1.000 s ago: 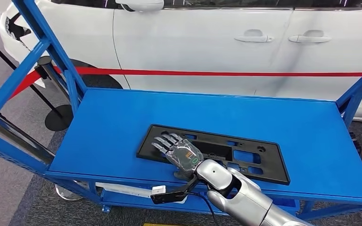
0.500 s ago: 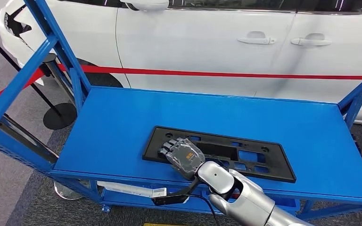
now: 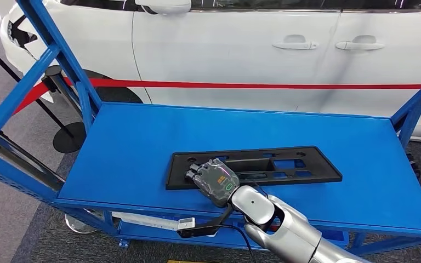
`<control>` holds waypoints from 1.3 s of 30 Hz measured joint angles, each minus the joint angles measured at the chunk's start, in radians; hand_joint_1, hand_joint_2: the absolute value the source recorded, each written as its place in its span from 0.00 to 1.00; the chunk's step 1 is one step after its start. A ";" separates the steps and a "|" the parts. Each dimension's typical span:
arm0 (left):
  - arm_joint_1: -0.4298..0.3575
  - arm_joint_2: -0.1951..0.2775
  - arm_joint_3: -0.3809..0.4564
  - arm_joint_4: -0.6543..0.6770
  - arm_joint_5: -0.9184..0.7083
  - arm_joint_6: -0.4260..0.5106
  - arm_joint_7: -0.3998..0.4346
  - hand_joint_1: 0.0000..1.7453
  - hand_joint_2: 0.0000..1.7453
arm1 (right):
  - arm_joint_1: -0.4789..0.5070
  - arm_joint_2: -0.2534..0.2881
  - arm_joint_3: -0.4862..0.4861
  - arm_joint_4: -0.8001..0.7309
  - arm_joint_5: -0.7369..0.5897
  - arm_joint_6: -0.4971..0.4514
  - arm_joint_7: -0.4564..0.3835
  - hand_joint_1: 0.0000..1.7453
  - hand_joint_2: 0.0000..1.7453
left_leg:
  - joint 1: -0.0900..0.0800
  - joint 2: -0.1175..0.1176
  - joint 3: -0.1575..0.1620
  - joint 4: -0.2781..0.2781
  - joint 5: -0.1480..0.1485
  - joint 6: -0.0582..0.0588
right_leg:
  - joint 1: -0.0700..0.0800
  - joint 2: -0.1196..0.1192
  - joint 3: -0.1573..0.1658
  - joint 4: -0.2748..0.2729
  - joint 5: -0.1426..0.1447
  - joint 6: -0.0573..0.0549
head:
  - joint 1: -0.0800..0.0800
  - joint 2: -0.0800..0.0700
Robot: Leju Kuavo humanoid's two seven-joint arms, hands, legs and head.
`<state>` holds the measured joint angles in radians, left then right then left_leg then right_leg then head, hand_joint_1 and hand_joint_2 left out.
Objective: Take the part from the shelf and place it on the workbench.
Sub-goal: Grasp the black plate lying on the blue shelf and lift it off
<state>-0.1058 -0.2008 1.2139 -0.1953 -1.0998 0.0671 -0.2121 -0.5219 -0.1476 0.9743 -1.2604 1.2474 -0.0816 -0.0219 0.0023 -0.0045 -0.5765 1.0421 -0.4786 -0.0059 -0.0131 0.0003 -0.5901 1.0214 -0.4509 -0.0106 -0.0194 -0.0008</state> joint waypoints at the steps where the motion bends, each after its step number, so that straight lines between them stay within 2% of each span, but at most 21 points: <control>1: 0.000 0.000 0.000 0.000 0.000 0.000 0.000 0.00 0.00 | 0.000 0.000 0.000 0.000 0.000 0.001 0.000 0.95 1.00 | 0.002 0.000 -0.018 0.041 -0.026 -0.005 | -0.001 -0.001 0.000 -0.003 0.002 -0.005 | 0.000 0.000; 3: 0.001 0.000 0.000 0.000 0.000 0.000 0.000 0.00 0.00 | 0.002 0.000 0.000 0.000 0.000 0.002 0.000 0.95 1.00 | 0.003 0.001 -0.075 0.169 -0.090 -0.011 | 0.000 -0.002 -0.002 -0.002 0.002 -0.010 | 0.000 0.000; 5: 0.003 0.000 0.000 0.000 0.000 0.000 0.000 0.00 0.00 | 0.004 0.000 0.000 0.000 0.000 0.002 0.000 0.95 1.00 | 0.004 0.001 -0.114 0.253 -0.112 -0.014 | 0.001 -0.002 -0.003 -0.001 0.002 -0.010 | 0.000 0.000; 6: 0.003 0.000 0.000 0.000 0.000 0.000 0.000 0.00 0.00 | 0.004 0.000 0.000 0.000 0.000 0.002 0.000 0.95 1.00 | 0.004 0.001 -0.109 0.240 -0.093 -0.013 | 0.001 -0.002 -0.002 0.000 0.001 -0.010 | 0.000 0.000; 8: 0.003 0.000 0.000 0.000 0.000 0.000 0.000 0.00 0.00 | 0.004 0.000 0.000 0.000 0.000 0.003 0.000 0.95 1.00 | 0.004 0.001 -0.051 0.117 -0.023 -0.006 | 0.001 0.000 0.000 0.001 0.000 -0.008 | 0.000 0.000; 10: 0.001 0.000 0.000 0.000 0.000 0.000 0.000 0.00 0.00 | 0.004 -0.001 0.000 0.000 0.000 0.003 0.001 0.95 1.00 | 0.001 0.001 0.003 0.000 0.016 0.003 | 0.004 0.003 -0.001 0.003 -0.001 -0.002 | 0.000 0.000; 13: 0.001 0.001 0.000 0.000 0.000 0.000 0.000 0.00 0.00 | 0.003 -0.001 0.000 0.000 0.000 0.003 0.001 0.95 1.00 | -0.002 0.000 0.014 -0.030 0.020 0.018 | 0.006 0.006 -0.003 0.000 0.004 0.014 | 0.000 0.000; 15: 0.000 0.000 0.000 0.000 0.000 0.000 0.000 0.00 0.00 | 0.002 -0.002 0.000 0.000 0.000 0.003 0.001 0.95 1.00 | 0.002 0.002 0.019 -0.042 0.029 0.031 | 0.006 0.005 -0.010 0.018 -0.011 0.024 | 0.001 0.000; 18: 0.000 0.000 0.000 0.000 0.000 0.000 0.000 0.00 0.00 | 0.004 -0.004 0.000 0.000 0.000 0.002 0.001 0.95 1.00 | 0.004 0.005 0.021 -0.050 0.035 0.043 | 0.002 0.004 -0.080 0.171 -0.097 0.035 | 0.003 0.000; 20: 0.001 0.000 0.000 0.000 0.000 0.000 0.000 0.00 0.00 | 0.007 -0.005 0.000 0.001 0.000 0.002 0.001 0.95 1.00 | 0.003 0.005 0.019 -0.048 0.035 0.043 | -0.002 0.004 -0.126 0.265 -0.126 0.040 | 0.003 0.000; 21: 0.001 0.000 0.000 0.000 0.000 0.000 0.000 0.00 0.00 | 0.008 -0.006 0.000 0.001 0.000 0.002 0.001 0.95 1.00 | 0.003 0.004 0.019 -0.047 0.034 0.042 | -0.004 0.003 -0.126 0.264 -0.113 0.041 | 0.003 0.000; 22: 0.001 0.000 0.000 0.000 0.000 0.000 0.000 0.00 0.00 | 0.008 -0.006 0.000 0.001 0.000 0.002 0.001 0.95 1.00 | 0.004 0.003 0.019 -0.045 0.033 0.040 | -0.007 0.002 -0.106 0.224 -0.083 0.042 | 0.003 0.000; 23: 0.001 0.000 0.000 0.000 0.000 0.000 0.000 0.00 0.00 | 0.008 -0.006 0.000 0.001 0.000 0.002 0.001 0.95 1.00 | 0.004 0.002 0.020 -0.042 0.031 0.037 | -0.009 0.002 -0.072 0.158 -0.048 0.042 | 0.003 0.000; 25: 0.000 0.000 0.000 0.000 0.000 -0.001 0.000 0.00 0.00 | 0.007 -0.006 0.000 0.000 0.000 0.003 0.001 0.95 1.00 | 0.001 -0.001 0.017 -0.032 0.025 0.027 | -0.008 0.001 -0.016 0.044 -0.008 0.037 | 0.003 0.000; 26: 0.000 0.000 0.000 0.000 0.000 -0.001 0.000 0.00 0.00 | 0.007 -0.006 0.000 0.000 0.000 0.003 0.001 0.95 1.00 | 0.000 -0.002 0.015 -0.029 0.023 0.022 | -0.007 0.002 -0.005 0.018 -0.004 0.032 | 0.002 0.000; 30: 0.000 0.000 0.000 0.000 0.000 0.000 0.000 0.00 0.00 | 0.006 -0.006 0.001 0.000 0.000 0.001 0.000 0.95 1.00 | 0.004 -0.002 0.009 -0.017 0.010 -0.001 | -0.003 0.001 -0.004 0.006 -0.003 0.007 | 0.002 0.000; 32: 0.000 0.000 0.000 0.000 0.000 0.000 0.000 0.00 0.00 | 0.005 -0.006 0.002 0.000 0.000 0.002 0.000 0.95 1.00 | 0.007 -0.001 -0.022 0.057 -0.036 -0.009 | -0.006 -0.001 -0.002 0.001 0.000 -0.003 | 0.001 0.000; 34: 0.001 0.000 0.000 0.000 0.000 0.000 0.000 0.00 0.00 | 0.006 -0.006 0.002 0.000 0.000 0.002 0.000 0.95 1.00 | 0.008 -0.001 -0.079 0.180 -0.094 -0.013 | -0.003 -0.001 -0.003 0.002 0.000 -0.007 | 0.001 0.000; 35: 0.002 0.000 0.000 0.000 0.000 0.000 0.000 0.00 0.00 | 0.006 -0.006 0.002 0.000 0.000 0.002 0.000 0.95 1.00 | 0.009 -0.001 -0.100 0.225 -0.106 -0.014 | -0.002 -0.001 -0.004 0.002 0.000 -0.008 | 0.001 0.000; 37: 0.003 0.000 0.000 0.000 0.000 0.000 0.000 0.00 0.00 | 0.007 -0.006 0.003 0.000 0.000 0.002 0.001 0.95 1.00 | 0.009 -0.001 -0.095 0.213 -0.076 -0.011 | 0.000 0.000 -0.003 0.003 0.000 -0.008 | 0.001 0.000; 39: 0.002 0.000 0.000 0.000 0.000 0.000 0.000 0.00 0.00 | 0.007 -0.006 0.003 0.000 0.000 0.001 0.001 0.95 1.00 | 0.007 -0.001 -0.035 0.086 -0.010 -0.002 | 0.001 0.001 0.000 0.003 -0.001 -0.007 | 0.001 0.000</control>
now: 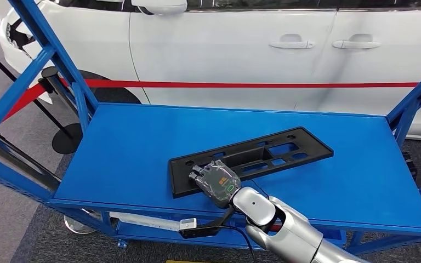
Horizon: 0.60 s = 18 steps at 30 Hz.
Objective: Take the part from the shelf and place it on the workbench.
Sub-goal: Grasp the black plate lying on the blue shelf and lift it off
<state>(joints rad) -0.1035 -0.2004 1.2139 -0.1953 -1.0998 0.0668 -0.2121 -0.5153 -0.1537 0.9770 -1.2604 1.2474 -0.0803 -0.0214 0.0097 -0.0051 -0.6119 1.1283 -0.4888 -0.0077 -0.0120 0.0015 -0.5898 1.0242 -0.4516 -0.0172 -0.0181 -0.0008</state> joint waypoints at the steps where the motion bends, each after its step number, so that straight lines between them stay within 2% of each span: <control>1: -0.001 0.000 0.000 0.000 0.000 0.000 0.000 0.00 0.00 | 0.000 0.000 0.000 0.000 0.000 0.000 0.000 0.95 1.00 | -0.002 0.000 0.027 -0.059 0.020 0.005 | 0.002 0.001 0.000 0.001 0.000 0.002 | 0.000 0.000; 2: -0.002 0.000 0.000 0.000 0.000 0.000 0.000 0.00 0.00 | -0.001 0.000 0.000 0.000 0.000 -0.001 0.000 0.95 1.00 | -0.004 0.000 0.044 -0.096 0.029 0.009 | 0.003 0.002 -0.001 0.001 0.000 0.006 | 0.000 0.000; 5: -0.001 0.000 0.000 0.000 0.000 0.000 0.000 0.00 0.00 | -0.001 0.000 0.000 0.000 0.000 0.000 0.000 0.95 1.00 | -0.007 0.000 0.052 -0.119 0.032 0.022 | 0.002 0.003 -0.004 -0.001 0.003 0.024 | 0.001 0.000; 7: -0.002 0.000 0.000 0.000 0.000 0.000 0.000 0.00 0.00 | -0.002 -0.001 0.000 0.000 0.000 0.000 0.001 0.95 1.00 | -0.002 0.002 0.056 -0.131 0.041 0.034 | 0.001 0.003 -0.016 0.029 -0.020 0.033 | 0.002 0.000; 8: -0.002 0.000 0.000 0.000 0.000 0.000 0.000 0.00 0.00 | -0.002 -0.001 0.000 0.000 0.000 -0.001 0.001 0.95 1.00 | 0.000 0.003 0.058 -0.136 0.045 0.038 | 0.000 0.003 -0.035 0.073 -0.048 0.037 | 0.002 0.000; 10: -0.002 0.000 0.000 0.000 0.000 0.000 0.000 0.00 0.00 | 0.000 -0.002 0.000 0.000 0.000 0.001 0.001 0.95 1.00 | -0.002 0.004 0.056 -0.136 0.046 0.042 | -0.002 0.003 -0.093 0.196 -0.109 0.041 | 0.003 0.000; 11: -0.002 0.000 0.000 0.000 0.000 0.000 0.000 0.00 0.00 | 0.002 -0.002 0.000 0.001 0.000 0.001 0.001 0.95 1.00 | -0.002 0.004 0.056 -0.135 0.045 0.042 | -0.003 0.002 -0.117 0.246 -0.125 0.044 | 0.003 0.000; 12: -0.001 0.000 0.000 0.000 0.000 0.000 0.000 0.00 0.00 | 0.003 -0.003 0.000 0.001 0.000 0.001 0.001 0.95 1.00 | -0.002 0.004 0.055 -0.134 0.045 0.041 | -0.004 0.002 -0.127 0.264 -0.121 0.046 | 0.003 0.000; 13: -0.001 0.000 0.000 0.000 0.000 0.000 0.000 0.00 0.00 | 0.004 -0.003 0.000 0.001 0.000 0.001 0.000 0.95 1.00 | -0.001 0.003 0.055 -0.132 0.044 0.040 | -0.006 0.001 -0.120 0.249 -0.101 0.047 | 0.003 0.000; 15: -0.001 0.000 0.000 0.000 0.000 0.000 0.000 0.00 0.00 | 0.003 -0.003 0.000 0.001 0.000 0.001 0.000 0.95 1.00 | -0.001 0.001 0.056 -0.126 0.039 0.034 | -0.011 0.000 -0.059 0.125 -0.037 0.048 | 0.003 0.000; 16: -0.002 0.000 0.000 0.000 0.000 0.000 0.000 0.00 0.00 | 0.003 -0.003 0.000 0.001 0.000 0.000 0.000 0.95 1.00 | -0.002 -0.001 0.054 -0.120 0.035 0.029 | -0.010 0.000 -0.031 0.067 -0.016 0.045 | 0.003 0.000; 17: -0.002 0.000 0.000 0.000 0.000 0.000 0.000 0.00 0.00 | 0.003 -0.003 0.000 0.000 0.000 0.000 0.000 0.95 1.00 | -0.004 -0.002 0.052 -0.115 0.032 0.023 | -0.010 0.001 -0.014 0.029 -0.006 0.041 | 0.002 0.000; 18: -0.002 0.000 0.000 0.000 0.000 0.000 0.000 0.00 0.00 | 0.003 -0.003 0.001 0.000 0.000 0.000 0.000 0.95 1.00 | -0.005 -0.003 0.050 -0.113 0.030 0.017 | -0.008 0.002 -0.008 0.014 -0.007 0.036 | 0.002 0.000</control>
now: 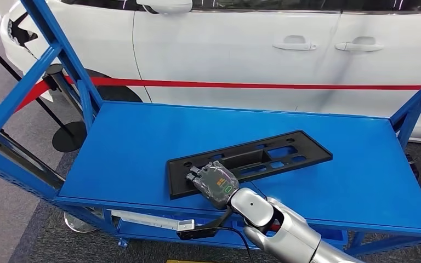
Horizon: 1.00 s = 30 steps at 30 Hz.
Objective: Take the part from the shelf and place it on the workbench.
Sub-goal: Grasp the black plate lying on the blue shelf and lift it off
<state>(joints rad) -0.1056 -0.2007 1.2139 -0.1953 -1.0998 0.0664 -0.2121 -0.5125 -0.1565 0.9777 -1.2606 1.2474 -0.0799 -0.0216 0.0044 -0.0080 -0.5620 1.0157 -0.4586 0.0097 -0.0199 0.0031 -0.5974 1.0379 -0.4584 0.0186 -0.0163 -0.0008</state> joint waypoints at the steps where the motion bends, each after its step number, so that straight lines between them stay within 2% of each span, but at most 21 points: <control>1: 0.000 0.000 0.000 0.000 0.000 0.000 0.000 0.00 0.00 | 0.000 0.000 0.001 0.000 0.000 0.000 0.000 0.95 1.00 | -0.001 -0.001 -0.001 0.000 0.000 -0.006 | 0.003 0.001 -0.001 -0.001 0.001 -0.007 | 0.000 0.000; 3: 0.000 0.000 0.000 0.000 0.000 0.000 0.000 0.00 0.00 | -0.001 0.000 0.002 -0.002 0.000 -0.001 0.000 0.95 1.00 | 0.002 0.000 -0.002 0.004 -0.007 -0.016 | 0.002 -0.001 0.000 -0.005 0.004 -0.020 | 0.000 0.000; 4: 0.000 0.000 0.000 0.000 0.000 0.000 0.000 0.00 0.00 | -0.002 0.000 0.002 -0.003 0.000 -0.001 0.000 0.95 1.00 | 0.004 0.001 -0.010 0.025 -0.022 -0.021 | 0.001 -0.001 0.001 -0.008 0.006 -0.027 | -0.001 0.000; 5: 0.000 0.000 0.000 0.000 0.000 0.000 0.000 0.00 0.00 | -0.002 0.000 0.002 -0.004 0.000 -0.002 0.000 0.95 1.00 | 0.005 0.001 -0.027 0.065 -0.047 -0.026 | 0.000 -0.002 0.001 -0.011 0.007 -0.033 | -0.002 0.000; 7: 0.001 0.000 0.000 0.000 0.000 0.000 0.000 0.00 0.00 | -0.001 0.001 0.002 -0.005 0.000 0.000 0.000 0.95 1.00 | 0.007 0.002 -0.085 0.194 -0.112 -0.032 | 0.002 -0.003 0.000 -0.011 0.007 -0.038 | -0.005 0.000; 8: 0.001 0.000 0.000 0.000 0.000 0.000 0.000 0.00 0.00 | 0.000 0.001 0.002 -0.005 0.000 0.000 0.000 0.95 1.00 | 0.007 0.002 -0.112 0.252 -0.133 -0.033 | 0.003 -0.004 0.000 -0.011 0.007 -0.038 | -0.004 0.000; 9: 0.002 0.000 0.000 0.000 0.000 0.000 0.000 0.00 0.00 | 0.000 0.000 0.002 -0.005 0.000 0.001 0.000 0.95 1.00 | 0.007 0.002 -0.126 0.281 -0.136 -0.033 | 0.005 -0.004 0.000 -0.010 0.007 -0.039 | -0.004 0.000; 10: 0.003 0.000 0.000 0.000 0.000 0.000 0.000 0.00 0.00 | 0.001 0.000 0.002 -0.005 0.000 0.001 0.000 0.95 1.00 | 0.007 0.002 -0.122 0.273 -0.120 -0.032 | 0.006 -0.004 0.001 -0.010 0.007 -0.039 | -0.004 0.000; 11: 0.003 0.000 0.000 0.000 0.000 0.000 0.000 0.00 0.00 | 0.000 0.000 0.002 -0.005 0.000 0.001 0.000 0.95 1.00 | 0.007 0.002 -0.100 0.225 -0.087 -0.028 | 0.007 -0.003 0.002 -0.010 0.006 -0.039 | -0.004 0.000; 13: 0.002 0.001 0.000 0.000 0.000 0.000 0.000 0.00 0.00 | -0.001 0.000 0.002 -0.006 0.000 0.000 0.000 0.95 1.00 | 0.004 0.003 -0.034 0.085 -0.024 -0.017 | 0.010 -0.002 0.005 -0.009 0.005 -0.037 | -0.004 0.000; 14: 0.001 0.001 0.000 0.000 0.000 0.000 0.000 0.00 0.00 | -0.001 0.000 0.002 -0.006 0.000 -0.001 0.000 0.95 1.00 | 0.001 0.003 -0.010 0.034 -0.008 -0.011 | 0.011 -0.001 0.005 -0.009 0.005 -0.033 | -0.004 0.000; 15: 0.000 0.001 0.000 0.000 0.000 0.000 0.000 0.00 0.00 | -0.001 0.000 0.002 -0.006 0.000 -0.001 0.001 0.95 1.00 | -0.002 0.002 0.002 0.007 -0.004 -0.006 | 0.012 -0.001 0.004 -0.009 0.006 -0.029 | -0.004 0.000; 18: 0.001 0.001 0.000 0.000 0.000 0.000 0.000 0.00 0.00 | -0.002 -0.001 0.002 -0.006 0.000 0.000 0.001 0.95 1.00 | -0.003 0.003 0.007 -0.011 0.002 0.008 | 0.010 0.000 0.001 -0.009 0.009 -0.011 | -0.004 0.000; 19: 0.001 0.001 0.000 0.000 0.000 0.000 0.000 0.00 0.00 | -0.003 -0.001 0.002 -0.006 0.000 0.000 0.001 0.95 1.00 | -0.001 0.004 0.011 -0.019 0.007 0.014 | 0.010 -0.001 -0.004 0.006 -0.001 -0.006 | -0.003 0.000; 20: 0.001 0.000 0.000 0.000 0.000 0.000 0.000 0.00 0.00 | -0.003 -0.002 0.002 -0.006 0.000 0.000 0.001 0.95 1.00 | 0.002 0.005 0.013 -0.026 0.012 0.020 | 0.011 -0.001 -0.016 0.036 -0.020 -0.003 | -0.002 0.000; 23: 0.000 0.000 0.000 0.000 0.000 0.000 0.000 0.00 0.00 | -0.001 -0.003 0.002 -0.006 0.000 0.001 0.001 0.95 1.00 | 0.003 0.006 0.012 -0.029 0.015 0.025 | 0.009 -0.002 -0.099 0.217 -0.114 0.004 | -0.002 0.000; 24: 0.001 0.000 0.000 0.000 0.000 0.000 0.000 0.00 0.00 | 0.001 -0.003 0.002 -0.005 0.000 0.001 0.001 0.95 1.00 | 0.003 0.006 0.011 -0.028 0.015 0.025 | 0.007 -0.002 -0.120 0.261 -0.128 0.007 | -0.002 0.000; 25: 0.001 0.000 0.000 0.000 0.000 0.000 0.000 0.00 0.00 | 0.002 -0.003 0.002 -0.005 0.000 0.000 0.001 0.95 1.00 | 0.003 0.006 0.011 -0.027 0.014 0.024 | 0.004 -0.003 -0.121 0.262 -0.118 0.009 | -0.002 0.000; 26: 0.001 0.000 0.000 0.000 0.000 0.000 0.000 0.00 0.00 | 0.002 -0.003 0.002 -0.005 0.000 0.000 0.001 0.95 1.00 | 0.004 0.005 0.011 -0.025 0.013 0.023 | 0.001 -0.003 -0.104 0.228 -0.090 0.011 | -0.001 0.000; 28: 0.001 0.000 0.000 0.000 0.000 0.000 0.000 0.00 0.00 | 0.001 -0.003 0.002 -0.005 0.000 0.000 0.000 0.95 1.00 | 0.004 0.003 0.011 -0.017 0.007 0.015 | -0.004 -0.003 -0.036 0.093 -0.025 0.012 | -0.001 0.000; 30: 0.000 0.000 0.000 0.000 0.000 0.000 0.000 0.00 0.00 | 0.000 -0.003 0.003 -0.006 0.000 -0.001 0.000 0.95 1.00 | 0.001 0.000 0.006 -0.006 0.000 0.004 | -0.004 -0.001 0.004 0.006 0.000 0.006 | -0.003 0.000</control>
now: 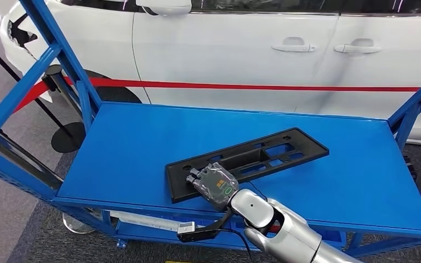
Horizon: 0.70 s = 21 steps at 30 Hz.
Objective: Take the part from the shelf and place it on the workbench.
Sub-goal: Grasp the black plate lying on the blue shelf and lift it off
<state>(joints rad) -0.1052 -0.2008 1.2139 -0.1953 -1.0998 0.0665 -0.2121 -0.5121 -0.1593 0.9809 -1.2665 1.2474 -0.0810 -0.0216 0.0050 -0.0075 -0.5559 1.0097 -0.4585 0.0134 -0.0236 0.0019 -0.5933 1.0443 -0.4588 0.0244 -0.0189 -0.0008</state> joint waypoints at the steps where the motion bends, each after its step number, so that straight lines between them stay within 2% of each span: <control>1: 0.000 0.000 0.000 0.000 0.000 0.000 0.000 0.00 0.00 | 0.000 0.000 0.001 0.000 0.000 0.000 0.000 0.95 1.00 | -0.001 0.000 -0.002 0.002 -0.001 -0.006 | 0.003 0.001 0.002 -0.009 -0.004 -0.006 | -0.001 0.000; 3: 0.000 0.000 0.000 0.000 0.000 0.000 0.000 0.00 0.00 | 0.000 0.000 0.005 -0.001 0.000 -0.001 0.000 0.95 1.00 | 0.001 0.000 -0.004 0.003 -0.003 -0.017 | 0.004 0.000 0.000 -0.012 -0.001 -0.019 | -0.002 0.000; 5: 0.000 0.000 0.000 0.000 0.000 0.000 0.000 0.00 0.00 | -0.002 0.000 0.006 -0.002 0.000 -0.001 0.000 0.95 1.00 | 0.004 0.001 -0.018 0.038 -0.029 -0.027 | 0.002 -0.001 0.003 -0.017 0.001 -0.032 | -0.003 0.000; 6: 0.000 0.000 0.000 0.000 0.000 0.000 0.000 0.00 0.00 | -0.002 0.001 0.006 -0.002 0.000 0.000 0.000 0.95 1.00 | 0.005 0.001 -0.039 0.088 -0.058 -0.031 | 0.001 -0.002 0.003 -0.019 0.002 -0.036 | -0.005 0.000; 8: 0.001 0.000 0.000 0.000 0.000 0.000 0.000 0.00 0.00 | -0.001 0.001 0.007 -0.002 0.000 0.001 0.000 0.95 1.00 | 0.007 0.002 -0.101 0.224 -0.121 -0.037 | 0.003 -0.003 0.002 -0.019 0.002 -0.041 | -0.006 0.000; 9: 0.002 0.000 0.000 0.000 0.000 0.000 0.000 0.00 0.00 | -0.001 0.001 0.007 -0.002 0.000 0.002 0.000 0.95 1.00 | 0.007 0.002 -0.126 0.275 -0.135 -0.038 | 0.004 -0.003 0.002 -0.019 0.002 -0.041 | -0.006 0.000; 10: 0.002 0.000 0.000 0.000 0.000 0.000 0.000 0.00 0.00 | 0.000 0.001 0.007 -0.001 0.000 0.002 0.000 0.95 1.00 | 0.007 0.002 -0.135 0.291 -0.130 -0.037 | 0.005 -0.002 0.003 -0.019 0.001 -0.041 | -0.006 0.000; 11: 0.003 0.000 0.000 0.000 0.000 0.000 0.000 0.00 0.00 | 0.000 0.001 0.007 -0.001 0.000 0.002 0.000 0.95 1.00 | 0.007 0.002 -0.126 0.269 -0.106 -0.036 | 0.005 -0.001 0.005 -0.018 0.001 -0.041 | -0.006 0.000; 13: 0.003 0.000 0.000 0.000 0.000 0.000 0.000 0.00 0.00 | -0.001 0.001 0.008 -0.001 0.000 0.002 0.000 0.95 1.00 | 0.006 0.002 -0.064 0.135 -0.035 -0.027 | 0.005 0.001 0.009 -0.019 0.000 -0.039 | -0.006 0.000; 14: 0.002 0.000 0.000 0.000 0.000 0.000 0.000 0.00 0.00 | -0.001 0.001 0.008 -0.001 0.000 0.002 0.000 0.95 1.00 | 0.004 0.002 -0.034 0.069 -0.011 -0.022 | 0.006 0.002 0.010 -0.018 -0.001 -0.036 | -0.006 0.000; 15: 0.000 0.001 0.000 0.000 0.000 0.000 0.000 0.00 0.00 | -0.001 0.001 0.008 -0.001 0.000 0.002 0.001 0.95 1.00 | 0.002 0.002 -0.015 0.025 0.000 -0.018 | 0.007 0.004 0.010 -0.018 -0.001 -0.032 | -0.006 0.000; 16: 0.000 0.001 0.000 0.000 0.000 0.000 0.000 0.00 0.00 | -0.001 0.001 0.008 -0.001 0.000 0.002 0.001 0.95 1.00 | -0.001 0.002 -0.007 0.006 0.000 -0.013 | 0.008 0.004 0.008 -0.018 0.000 -0.027 | -0.006 0.000; 18: 0.000 0.001 0.000 0.000 0.000 0.000 0.000 0.00 0.00 | -0.001 0.000 0.007 -0.002 0.000 0.001 0.001 0.95 1.00 | -0.001 0.001 -0.005 -0.002 0.003 -0.003 | 0.009 0.005 0.007 -0.022 0.003 -0.014 | -0.005 0.000; 20: 0.000 0.000 0.000 0.000 0.000 0.000 0.000 0.00 0.00 | -0.002 0.000 0.007 -0.002 0.000 0.001 0.001 0.48 1.00 | 0.004 0.003 0.000 -0.015 0.013 0.010 | 0.009 0.004 -0.001 0.000 -0.015 -0.005 | -0.004 0.000; 21: -0.001 0.000 0.000 0.000 0.000 0.000 0.000 0.00 0.00 | -0.001 -0.001 0.007 -0.002 0.001 0.000 -0.002 0.24 1.00 | 0.006 0.004 0.002 -0.021 0.016 0.015 | 0.010 0.003 -0.019 0.040 -0.041 -0.002 | -0.004 0.000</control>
<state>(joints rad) -0.1059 -0.2006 1.2139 -0.1953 -1.0998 0.0668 -0.2124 -0.5136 -0.1598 0.9883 -1.2680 1.2488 -0.0806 -0.0232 0.0109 -0.0039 -0.5538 0.9890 -0.4420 0.0284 -0.0136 0.0054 -0.6121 1.0847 -0.4997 0.0222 -0.0225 -0.0008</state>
